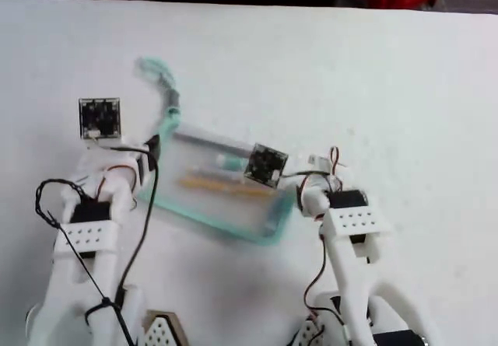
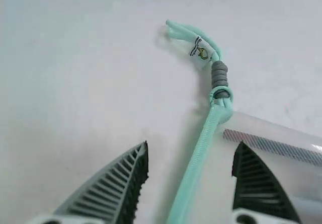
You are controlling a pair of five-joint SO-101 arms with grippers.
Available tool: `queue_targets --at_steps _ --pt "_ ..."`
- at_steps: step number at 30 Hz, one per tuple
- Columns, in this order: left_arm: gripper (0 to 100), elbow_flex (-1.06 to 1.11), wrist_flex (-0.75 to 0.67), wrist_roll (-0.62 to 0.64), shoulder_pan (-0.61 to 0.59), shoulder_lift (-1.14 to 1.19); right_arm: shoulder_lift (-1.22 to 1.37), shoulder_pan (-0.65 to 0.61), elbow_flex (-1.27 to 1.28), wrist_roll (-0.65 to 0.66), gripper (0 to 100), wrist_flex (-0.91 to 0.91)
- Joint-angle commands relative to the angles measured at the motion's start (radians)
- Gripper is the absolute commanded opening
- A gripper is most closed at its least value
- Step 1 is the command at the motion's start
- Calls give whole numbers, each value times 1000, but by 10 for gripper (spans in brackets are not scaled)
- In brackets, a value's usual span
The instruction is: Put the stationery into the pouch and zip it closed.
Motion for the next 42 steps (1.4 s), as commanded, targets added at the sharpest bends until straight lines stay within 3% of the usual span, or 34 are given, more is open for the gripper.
queue_targets --at_steps 1,8,11,15,18,22,25,31,42 --pt "271 -28 17 6 -7 1 19 -51 -46 -84 19 -68" --pt "269 -110 166 -124 22 2 303 -28 -281 -239 19 -56" --pt "271 -215 270 -138 -47 10 328 15 -330 -417 19 -56" --pt "267 -448 416 -308 -97 185 283 93 -334 -712 19 -58" --pt "221 -672 483 -267 -162 432 275 147 -319 -822 19 -59" --pt "15 -990 640 -261 -183 777 311 160 -249 -835 19 -139" --pt "57 -1197 735 -253 -182 1003 328 168 -242 -835 19 -179" --pt "23 -1580 879 -253 -157 1349 331 171 -242 -835 19 -180" --pt "22 -2071 1274 -253 -30 1687 331 200 -245 -835 19 -180"
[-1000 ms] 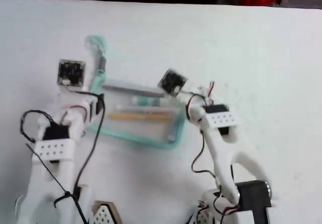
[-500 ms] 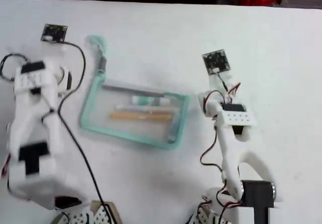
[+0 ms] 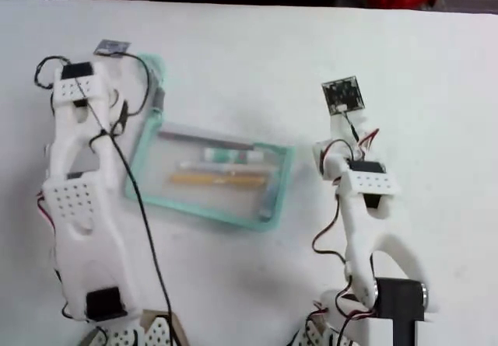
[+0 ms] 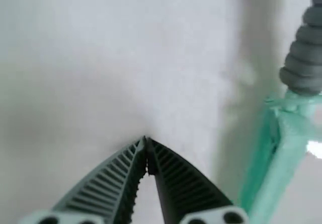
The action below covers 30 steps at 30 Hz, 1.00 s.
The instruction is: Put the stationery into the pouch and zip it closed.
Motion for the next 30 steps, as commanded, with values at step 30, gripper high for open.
queue_targets --at_steps 30 --pt "21 275 324 181 380 -329 2 24 -11 -8 19 -38"
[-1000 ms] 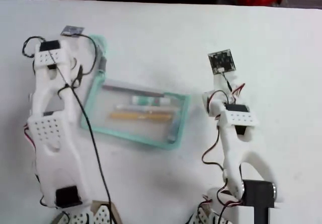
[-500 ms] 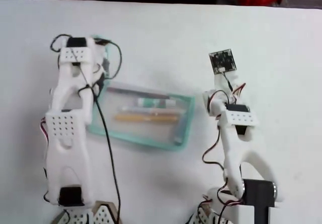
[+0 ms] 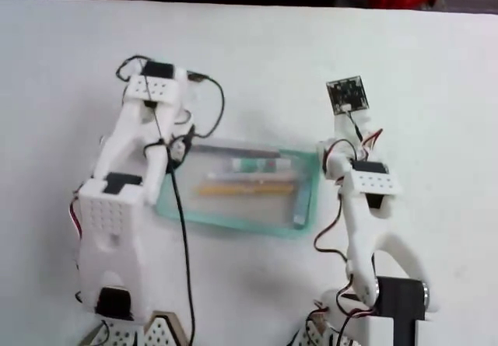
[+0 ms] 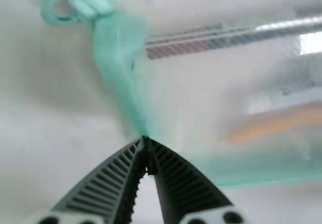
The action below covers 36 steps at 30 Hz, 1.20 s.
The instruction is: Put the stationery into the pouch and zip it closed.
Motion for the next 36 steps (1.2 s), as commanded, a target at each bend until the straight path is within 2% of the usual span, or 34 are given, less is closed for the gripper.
queue_targets --at_steps 1,8,16,19,22,30,36 --pt "21 21 25 6 -1 -151 -4 7 -11 -6 19 -15" --pt "23 25 26 6 -110 -535 -4 5 -9 -6 22 -16" --pt "24 15 -29 5 -71 -920 -12 -2 -32 -15 25 -4" --pt "24 15 -72 5 -73 -1018 -13 -1 -80 -15 25 61" --pt "24 15 -118 9 -74 -1121 -13 5 -203 -15 25 231" --pt "24 25 -288 8 -71 -1406 -13 -36 -796 -15 25 931" --pt "24 17 -313 11 -73 -1515 -13 -88 -1231 -15 25 1294"
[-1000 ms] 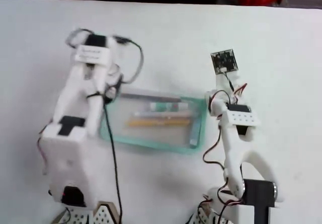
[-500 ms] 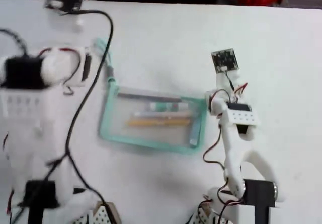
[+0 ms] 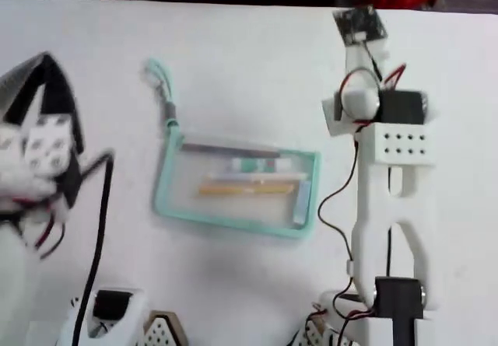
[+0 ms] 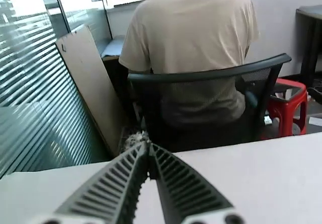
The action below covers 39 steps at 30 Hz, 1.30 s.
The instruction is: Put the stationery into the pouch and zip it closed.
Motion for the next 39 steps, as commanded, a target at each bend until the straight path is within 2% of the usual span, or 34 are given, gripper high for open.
queue_targets --at_steps 1,4,10,23,29,33,39 --pt "24 -9 -31 12 8 -67 -13 -41 -361 -5 25 260" --pt "24 -9 -31 14 8 -128 -31 -39 -445 -5 21 272" --pt "24 0 -25 14 8 -286 -209 -58 -446 -5 24 271" --pt "24 2 74 18 8 -509 -928 -308 -445 3 24 271" --pt "24 2 210 95 7 -562 -1179 -318 -422 5 24 271" --pt "24 2 244 94 7 -624 -1337 -211 -298 5 24 271" --pt "24 29 288 94 7 -776 -1612 85 -55 3 25 265"
